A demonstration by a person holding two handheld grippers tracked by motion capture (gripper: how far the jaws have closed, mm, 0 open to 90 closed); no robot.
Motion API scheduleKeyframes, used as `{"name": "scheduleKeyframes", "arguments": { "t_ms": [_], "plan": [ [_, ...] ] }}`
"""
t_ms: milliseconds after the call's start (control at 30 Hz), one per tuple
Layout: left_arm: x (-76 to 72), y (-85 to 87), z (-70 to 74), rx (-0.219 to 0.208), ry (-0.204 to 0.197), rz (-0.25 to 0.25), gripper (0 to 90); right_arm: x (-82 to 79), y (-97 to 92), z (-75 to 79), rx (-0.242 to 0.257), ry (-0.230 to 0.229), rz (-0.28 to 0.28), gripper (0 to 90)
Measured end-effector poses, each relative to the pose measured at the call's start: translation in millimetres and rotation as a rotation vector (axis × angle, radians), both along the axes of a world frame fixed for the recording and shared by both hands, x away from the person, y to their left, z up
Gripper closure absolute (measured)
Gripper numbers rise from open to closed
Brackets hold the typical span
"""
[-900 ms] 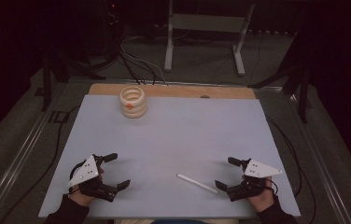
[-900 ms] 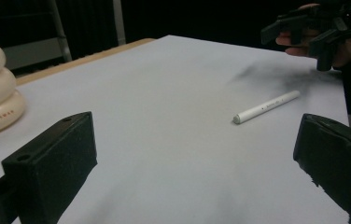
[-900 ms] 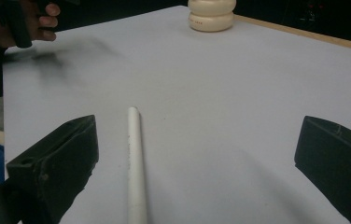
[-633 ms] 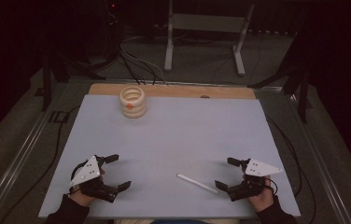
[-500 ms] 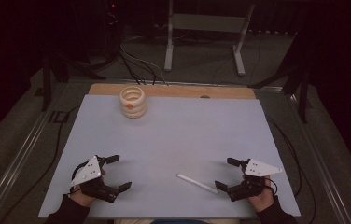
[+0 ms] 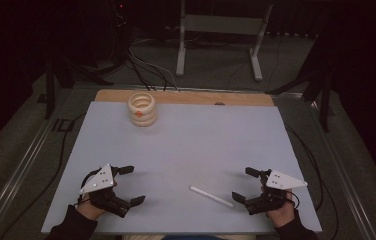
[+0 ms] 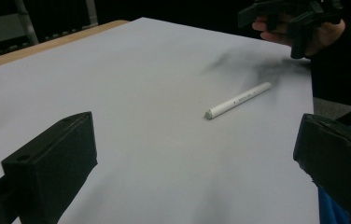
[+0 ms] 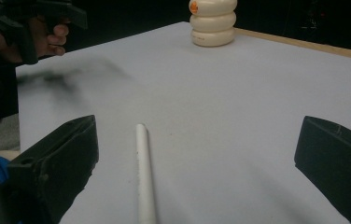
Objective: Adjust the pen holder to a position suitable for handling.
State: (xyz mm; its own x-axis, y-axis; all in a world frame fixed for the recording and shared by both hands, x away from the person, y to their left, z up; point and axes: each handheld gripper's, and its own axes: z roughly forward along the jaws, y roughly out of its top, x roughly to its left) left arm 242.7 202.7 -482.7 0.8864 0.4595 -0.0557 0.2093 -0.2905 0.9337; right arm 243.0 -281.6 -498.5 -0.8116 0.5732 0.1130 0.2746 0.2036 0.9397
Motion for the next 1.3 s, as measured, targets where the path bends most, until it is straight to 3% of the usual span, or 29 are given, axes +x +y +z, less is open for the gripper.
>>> {"name": "scheduleKeyframes", "arguments": {
  "t_ms": [367, 600, 933, 1033, 1300],
  "plan": [
    [13.8, 4.6, 14.7, 0.0, 0.019, 0.01, 0.0, 0.1, -0.7, 0.7, 0.008, 0.001, -0.007, 0.0],
    [31.4, 7.6, 36.9, 0.008, 0.011, 0.042, 0.0, 0.5, -0.6, 0.5, 0.008, 0.004, -0.006, 0.0],
    [56.1, 9.7, 61.0, -0.038, 0.016, 0.126, 0.0, 0.1, -0.9, 1.0, 0.012, 0.006, -0.006, 0.0],
    [64.0, 8.8, 65.6, -0.032, 0.006, 0.157, 0.0, 0.5, -1.0, 0.7, 0.01, 0.011, -0.007, 0.0],
    [90.2, 6.5, 68.3, -0.056, 0.057, 0.206, 0.1, 0.2, -1.0, 1.0, 0.01, 0.008, -0.007, 0.0]
  ]
}}
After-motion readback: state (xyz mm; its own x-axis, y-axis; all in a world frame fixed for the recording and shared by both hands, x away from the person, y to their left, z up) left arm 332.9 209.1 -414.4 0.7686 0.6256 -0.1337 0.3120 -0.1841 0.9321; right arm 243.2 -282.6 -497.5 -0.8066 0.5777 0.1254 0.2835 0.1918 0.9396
